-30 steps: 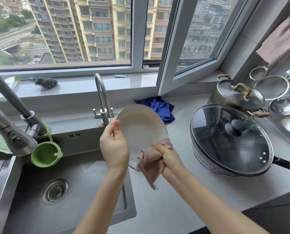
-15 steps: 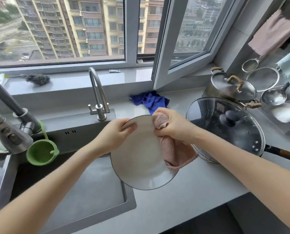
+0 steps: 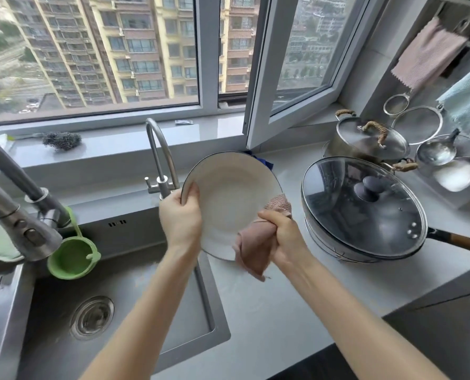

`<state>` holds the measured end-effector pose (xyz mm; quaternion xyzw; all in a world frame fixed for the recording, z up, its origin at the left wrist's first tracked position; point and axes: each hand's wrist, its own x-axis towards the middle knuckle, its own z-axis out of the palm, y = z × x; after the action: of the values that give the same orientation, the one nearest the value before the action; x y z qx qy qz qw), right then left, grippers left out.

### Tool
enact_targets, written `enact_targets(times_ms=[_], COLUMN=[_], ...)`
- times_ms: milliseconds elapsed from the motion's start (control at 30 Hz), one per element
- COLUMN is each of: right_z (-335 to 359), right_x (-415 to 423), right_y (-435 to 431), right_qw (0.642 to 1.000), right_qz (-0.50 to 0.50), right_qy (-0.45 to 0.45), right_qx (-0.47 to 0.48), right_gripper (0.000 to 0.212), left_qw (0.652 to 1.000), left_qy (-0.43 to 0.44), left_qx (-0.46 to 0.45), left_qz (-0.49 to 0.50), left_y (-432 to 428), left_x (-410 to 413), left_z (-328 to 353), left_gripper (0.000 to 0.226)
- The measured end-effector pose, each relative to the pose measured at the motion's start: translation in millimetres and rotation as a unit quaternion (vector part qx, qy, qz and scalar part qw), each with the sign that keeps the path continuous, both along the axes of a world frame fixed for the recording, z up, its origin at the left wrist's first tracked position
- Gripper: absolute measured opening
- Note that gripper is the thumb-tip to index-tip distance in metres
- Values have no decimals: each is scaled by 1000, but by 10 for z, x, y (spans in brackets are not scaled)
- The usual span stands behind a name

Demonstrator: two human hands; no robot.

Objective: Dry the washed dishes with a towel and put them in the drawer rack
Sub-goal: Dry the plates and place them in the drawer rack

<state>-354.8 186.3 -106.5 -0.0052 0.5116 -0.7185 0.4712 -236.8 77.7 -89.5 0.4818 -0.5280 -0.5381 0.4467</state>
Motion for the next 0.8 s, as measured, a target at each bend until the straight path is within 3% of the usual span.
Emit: enact_targets(times_ms=[67, 167, 267, 367, 433, 567, 633, 700, 733, 800], right_z=[-80, -169, -259, -219, 16, 600, 718, 646, 567, 340], right_x=[118, 255, 313, 227, 98, -178, -186, -100, -21, 117], right_y=[-128, -101, 211, 658, 947, 1300, 1333, 1484, 1633, 2037], right_qw=[991, 969, 948, 901, 850, 696, 630, 538, 520, 545], right_qz=[-134, -246, -201, -79, -82, -207, -114, 89, 180, 281], right_qy=[-7, 27, 191, 333, 439, 622, 680, 717, 713, 676], right_qx=[1, 6, 155, 265, 281, 295, 358, 434, 434, 410], right_gripper=[24, 30, 18, 33, 34, 42, 60, 92, 106, 101], left_qw=[998, 988, 991, 996, 995, 988, 977, 964, 960, 957], left_qy=[8, 31, 25, 16, 24, 30, 13, 0, -7, -26], left_qx=[7, 82, 110, 92, 97, 118, 116, 108, 107, 104], left_qz=[69, 125, 70, 14, -5, -100, -179, -242, -258, -269], left_y=[207, 471, 481, 479, 491, 659, 850, 1119, 1270, 1613], left_x=[-116, -200, -203, -162, -146, -158, -220, -316, -371, -479], left_z=[-65, -271, -418, -408, -390, -302, -204, -107, -61, 13], left_gripper=[38, 26, 23, 26, 25, 27, 32, 40, 43, 46])
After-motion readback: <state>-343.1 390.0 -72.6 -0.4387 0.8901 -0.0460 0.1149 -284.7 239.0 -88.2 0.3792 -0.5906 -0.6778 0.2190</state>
